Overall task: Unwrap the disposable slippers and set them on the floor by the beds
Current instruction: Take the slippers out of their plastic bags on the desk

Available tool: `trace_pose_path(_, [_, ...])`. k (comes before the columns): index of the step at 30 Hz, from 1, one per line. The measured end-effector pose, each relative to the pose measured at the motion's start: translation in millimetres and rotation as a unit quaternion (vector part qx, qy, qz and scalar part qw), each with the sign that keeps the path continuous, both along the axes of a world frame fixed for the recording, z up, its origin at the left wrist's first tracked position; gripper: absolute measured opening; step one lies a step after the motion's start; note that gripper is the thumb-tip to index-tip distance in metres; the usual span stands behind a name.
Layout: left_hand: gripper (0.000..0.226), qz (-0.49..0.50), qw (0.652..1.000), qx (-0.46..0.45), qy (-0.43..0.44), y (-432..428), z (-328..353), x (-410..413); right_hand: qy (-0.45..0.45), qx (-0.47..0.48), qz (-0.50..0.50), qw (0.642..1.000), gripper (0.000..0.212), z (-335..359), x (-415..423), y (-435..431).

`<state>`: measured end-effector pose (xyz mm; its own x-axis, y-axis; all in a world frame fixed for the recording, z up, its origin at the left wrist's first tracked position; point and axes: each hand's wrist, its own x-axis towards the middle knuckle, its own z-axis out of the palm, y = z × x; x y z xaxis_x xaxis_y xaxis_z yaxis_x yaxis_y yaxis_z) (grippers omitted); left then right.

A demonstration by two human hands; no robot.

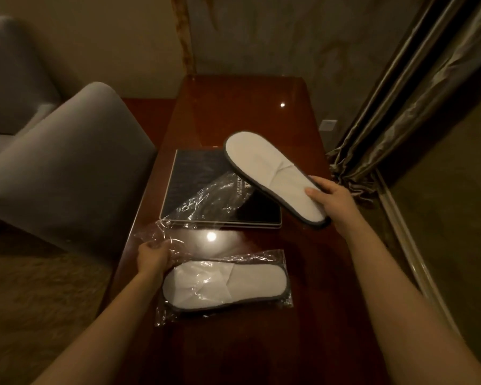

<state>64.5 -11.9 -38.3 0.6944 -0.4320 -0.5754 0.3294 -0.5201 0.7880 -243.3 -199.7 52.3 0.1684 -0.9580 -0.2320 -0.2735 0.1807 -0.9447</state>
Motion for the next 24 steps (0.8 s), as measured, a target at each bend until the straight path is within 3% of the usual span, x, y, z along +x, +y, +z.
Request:
trace_pose_path(6, [0.071, -0.026, 0.999, -0.021, -0.037, -3, 5, -12, 0.035, -0.047, -0.002, 0.998, 0.042, -33, 68, -6])
trace_pose_path(10, [0.09, -0.095, 0.964, 0.056, -0.243, 7, 15, -20, 0.1, -0.015, 0.043, 0.994, 0.043, -61, 96, -8])
trace_pose_path(12, [0.08, -0.179, 0.907, 0.076, -0.373, 16, 23, -32, 0.145, -0.011, 0.061, 0.987, 0.044, -74, 102, -8])
trace_pose_path(15, [0.07, -0.369, 0.788, -0.003, -0.493, 24, 28, -60, 0.214, -0.012, 0.07, 0.974, 0.046, -90, 106, -7])
trace_pose_path(17, [0.082, -0.51, 0.712, -0.006, -0.482, 21, 24, -78, 0.255, -0.016, 0.074, 0.964, 0.047, -96, 107, -6])
trace_pose_path(20, [0.104, -0.646, 0.602, 0.094, -0.459, 11, 5, -92, 0.303, -0.055, 0.097, 0.947, 0.05, -95, 105, -6])
trace_pose_path(22, [0.113, -0.673, 0.567, 0.132, -0.455, 4, -5, -98, 0.292, -0.063, 0.104, 0.949, 0.052, -91, 98, -4])
trace_pose_path(24, [0.117, -0.683, 0.554, 0.154, -0.451, -1, -8, -102, 0.263, -0.056, 0.088, 0.959, 0.051, -86, 85, 0])
